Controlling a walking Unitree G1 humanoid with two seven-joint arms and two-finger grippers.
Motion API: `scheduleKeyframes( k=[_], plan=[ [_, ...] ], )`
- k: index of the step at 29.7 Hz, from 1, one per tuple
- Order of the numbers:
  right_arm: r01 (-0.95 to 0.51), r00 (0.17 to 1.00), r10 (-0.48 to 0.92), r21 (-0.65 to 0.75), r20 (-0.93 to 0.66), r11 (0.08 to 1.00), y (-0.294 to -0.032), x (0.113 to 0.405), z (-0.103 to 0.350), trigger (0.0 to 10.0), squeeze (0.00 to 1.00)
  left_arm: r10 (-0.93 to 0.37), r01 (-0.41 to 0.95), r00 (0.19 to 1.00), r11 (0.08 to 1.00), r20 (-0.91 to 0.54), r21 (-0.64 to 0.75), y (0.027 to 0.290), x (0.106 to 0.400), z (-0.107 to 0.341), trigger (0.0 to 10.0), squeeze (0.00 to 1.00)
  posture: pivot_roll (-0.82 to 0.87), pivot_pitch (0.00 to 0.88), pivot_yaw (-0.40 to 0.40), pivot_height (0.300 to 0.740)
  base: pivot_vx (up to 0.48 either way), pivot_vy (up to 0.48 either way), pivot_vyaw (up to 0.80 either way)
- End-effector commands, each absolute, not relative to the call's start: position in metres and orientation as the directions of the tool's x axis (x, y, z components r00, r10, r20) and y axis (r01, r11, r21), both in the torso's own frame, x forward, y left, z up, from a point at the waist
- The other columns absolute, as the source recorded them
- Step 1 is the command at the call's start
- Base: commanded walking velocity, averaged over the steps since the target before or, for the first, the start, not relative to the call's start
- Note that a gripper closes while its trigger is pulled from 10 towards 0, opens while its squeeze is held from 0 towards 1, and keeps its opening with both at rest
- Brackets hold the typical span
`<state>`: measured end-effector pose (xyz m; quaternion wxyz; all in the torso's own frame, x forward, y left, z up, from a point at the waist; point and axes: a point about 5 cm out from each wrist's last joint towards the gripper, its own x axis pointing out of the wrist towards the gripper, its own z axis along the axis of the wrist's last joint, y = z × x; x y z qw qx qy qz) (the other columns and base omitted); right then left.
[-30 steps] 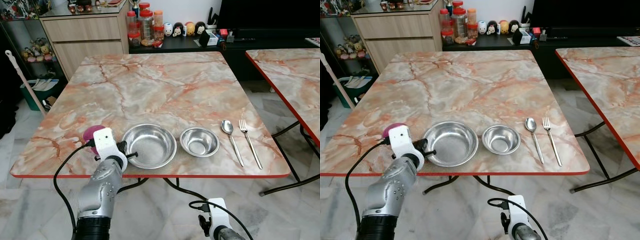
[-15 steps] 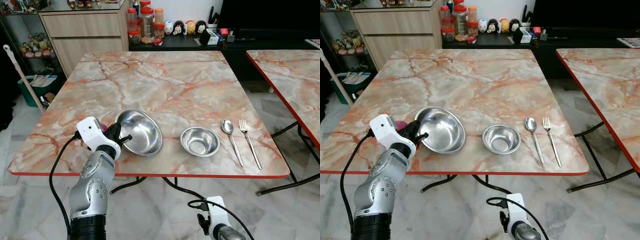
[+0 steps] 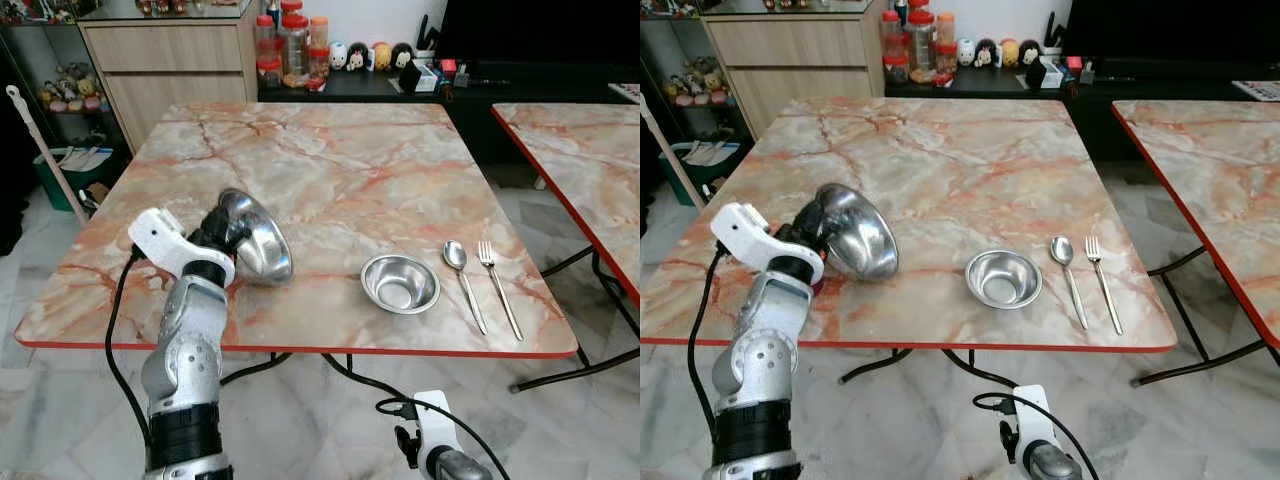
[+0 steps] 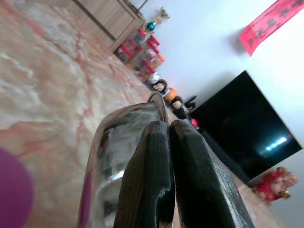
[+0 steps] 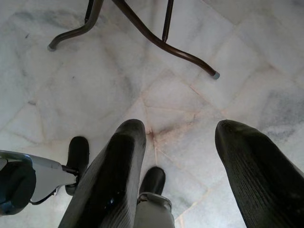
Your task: Setting the table
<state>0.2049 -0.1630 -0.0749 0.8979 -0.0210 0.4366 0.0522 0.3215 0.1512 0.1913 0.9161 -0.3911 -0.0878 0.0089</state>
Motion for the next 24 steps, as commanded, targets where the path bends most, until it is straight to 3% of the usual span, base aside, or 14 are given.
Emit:
scheduleKeyframes(
  k=[1, 8, 9, 10, 24],
  plan=[
    [-0.101, 0.616, 0.067, 0.006, -0.785, 0.995, -0.1654, 0.2063, -0.0741, 10.0, 0.0, 0.074, 0.099, 0.979, 0.652, 0.192, -0.752, 0.145, 0.3254, 0.2018, 10.0, 0.0, 0.07, 0.0, -0.027, 0.732, 0.0, 0.0, 0.0],
    [-0.096, 0.617, 0.065, 0.007, -0.784, 0.995, -0.1653, 0.2062, -0.0741, 10.0, 0.0, 0.056, 0.107, 0.979, 0.669, 0.194, -0.735, 0.1394, 0.3274, 0.2027, 9.8, 0.0, 0.07, 0.0, -0.026, 0.732, 0.0, 0.0, 0.0],
    [-0.096, 0.617, 0.066, 0.007, -0.784, 0.995, -0.1651, 0.2062, -0.0741, 10.0, 0.0, 0.057, 0.104, 0.98, 0.673, 0.192, -0.732, 0.1395, 0.3277, 0.2021, 1.5, 0.0, 0.07, 0.0, -0.026, 0.732, 0.0, 0.0, 0.0],
    [-0.097, 0.617, 0.066, 0.008, -0.784, 0.995, -0.165, 0.2062, -0.0741, 10.0, 0.0, 0.058, 0.103, 0.98, 0.674, 0.191, -0.732, 0.1396, 0.3277, 0.2018, 0.0, 0.0, 0.07, 0.0, -0.026, 0.732, 0.0, 0.0, 0.0],
    [-0.098, 0.616, 0.07, 0.011, -0.785, 0.995, -0.1635, 0.2055, -0.0746, 10.0, 0.0, 0.066, 0.149, 0.968, 0.625, 0.242, -0.766, 0.1415, 0.3267, 0.2111, 0.0, 0.0, 0.07, 0.0, -0.023, 0.732, 0.0, 0.0, 0.0]
  ],
)
